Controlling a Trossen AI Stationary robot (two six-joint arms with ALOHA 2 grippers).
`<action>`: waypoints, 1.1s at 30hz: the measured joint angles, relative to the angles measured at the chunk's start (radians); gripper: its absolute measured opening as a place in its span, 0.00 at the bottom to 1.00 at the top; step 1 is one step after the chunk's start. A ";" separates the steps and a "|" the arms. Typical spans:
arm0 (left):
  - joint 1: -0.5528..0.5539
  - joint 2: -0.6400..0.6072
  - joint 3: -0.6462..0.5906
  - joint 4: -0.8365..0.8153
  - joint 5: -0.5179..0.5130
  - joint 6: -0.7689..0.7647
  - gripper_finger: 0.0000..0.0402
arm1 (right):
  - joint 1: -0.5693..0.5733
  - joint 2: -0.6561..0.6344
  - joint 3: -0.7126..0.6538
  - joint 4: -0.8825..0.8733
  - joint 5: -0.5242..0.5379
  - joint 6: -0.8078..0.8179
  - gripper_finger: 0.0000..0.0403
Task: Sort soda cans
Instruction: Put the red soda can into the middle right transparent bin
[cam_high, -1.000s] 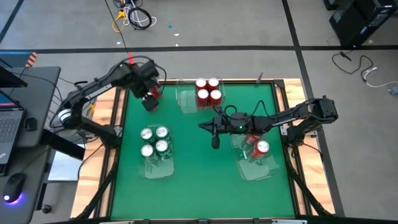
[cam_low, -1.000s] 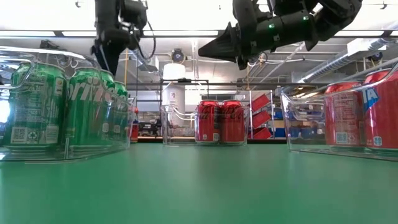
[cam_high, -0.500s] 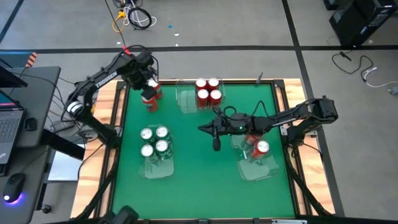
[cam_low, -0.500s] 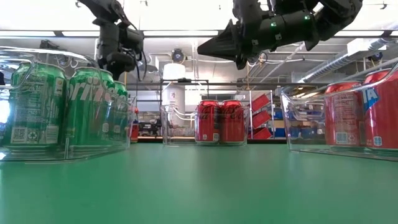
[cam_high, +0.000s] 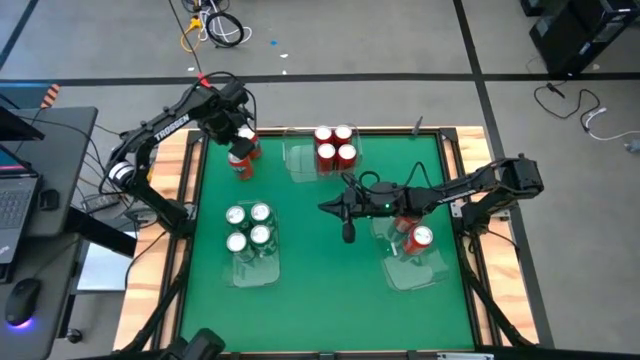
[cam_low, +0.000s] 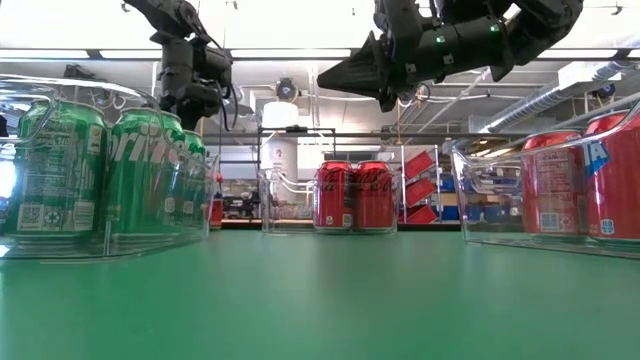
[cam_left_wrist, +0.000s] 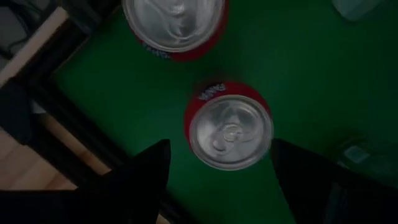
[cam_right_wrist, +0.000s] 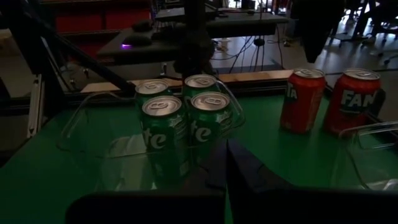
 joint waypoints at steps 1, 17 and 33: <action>0.000 0.000 0.000 0.002 -0.010 0.000 0.70 | 0.000 0.000 0.000 -0.001 0.000 0.000 0.00; -0.010 0.038 -0.048 -0.007 0.022 -0.010 0.76 | 0.020 0.000 0.000 -0.021 -0.003 0.000 0.00; -0.010 0.050 -0.050 0.027 -0.008 -0.004 0.77 | 0.021 0.000 0.001 -0.021 -0.002 0.000 0.00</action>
